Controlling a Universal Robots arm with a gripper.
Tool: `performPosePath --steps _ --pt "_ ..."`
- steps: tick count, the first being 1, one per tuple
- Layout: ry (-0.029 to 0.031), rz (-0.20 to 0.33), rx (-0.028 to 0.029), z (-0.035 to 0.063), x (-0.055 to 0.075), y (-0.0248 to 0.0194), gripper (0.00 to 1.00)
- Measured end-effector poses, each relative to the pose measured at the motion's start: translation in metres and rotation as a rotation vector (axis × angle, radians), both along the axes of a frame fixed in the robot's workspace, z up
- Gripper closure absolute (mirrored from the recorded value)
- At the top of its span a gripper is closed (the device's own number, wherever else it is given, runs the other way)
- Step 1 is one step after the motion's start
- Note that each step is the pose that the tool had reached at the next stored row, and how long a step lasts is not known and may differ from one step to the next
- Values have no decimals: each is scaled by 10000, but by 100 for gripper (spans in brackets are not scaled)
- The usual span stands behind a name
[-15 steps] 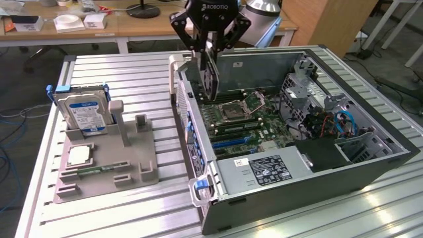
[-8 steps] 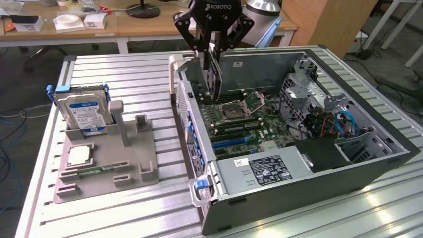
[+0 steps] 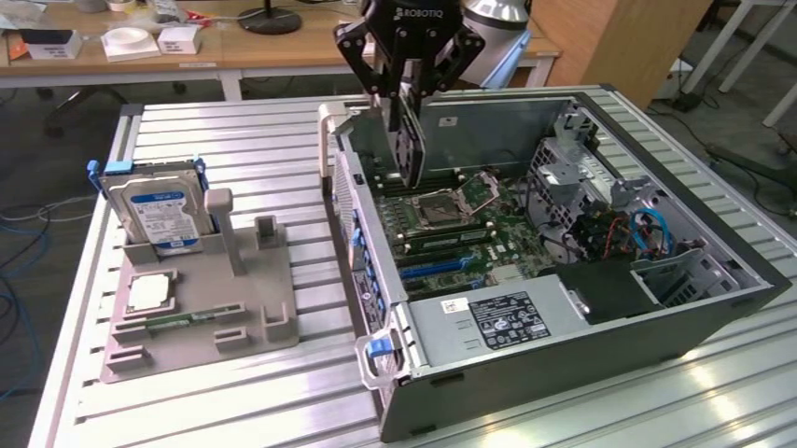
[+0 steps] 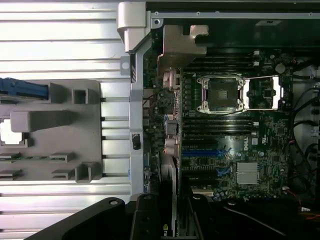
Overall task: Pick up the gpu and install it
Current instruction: 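Pick up the gpu and move the gpu toward the slot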
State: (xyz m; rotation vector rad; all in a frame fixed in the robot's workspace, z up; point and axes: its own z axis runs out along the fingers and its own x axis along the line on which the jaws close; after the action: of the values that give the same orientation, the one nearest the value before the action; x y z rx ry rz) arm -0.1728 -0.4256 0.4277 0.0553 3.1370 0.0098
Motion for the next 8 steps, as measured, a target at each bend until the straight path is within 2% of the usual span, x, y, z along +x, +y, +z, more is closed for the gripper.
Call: performPosePath --steps 5,8 --pt "-1 0 -2 0 39 0 74" --pt "-1 0 -35 -1 60 0 74"
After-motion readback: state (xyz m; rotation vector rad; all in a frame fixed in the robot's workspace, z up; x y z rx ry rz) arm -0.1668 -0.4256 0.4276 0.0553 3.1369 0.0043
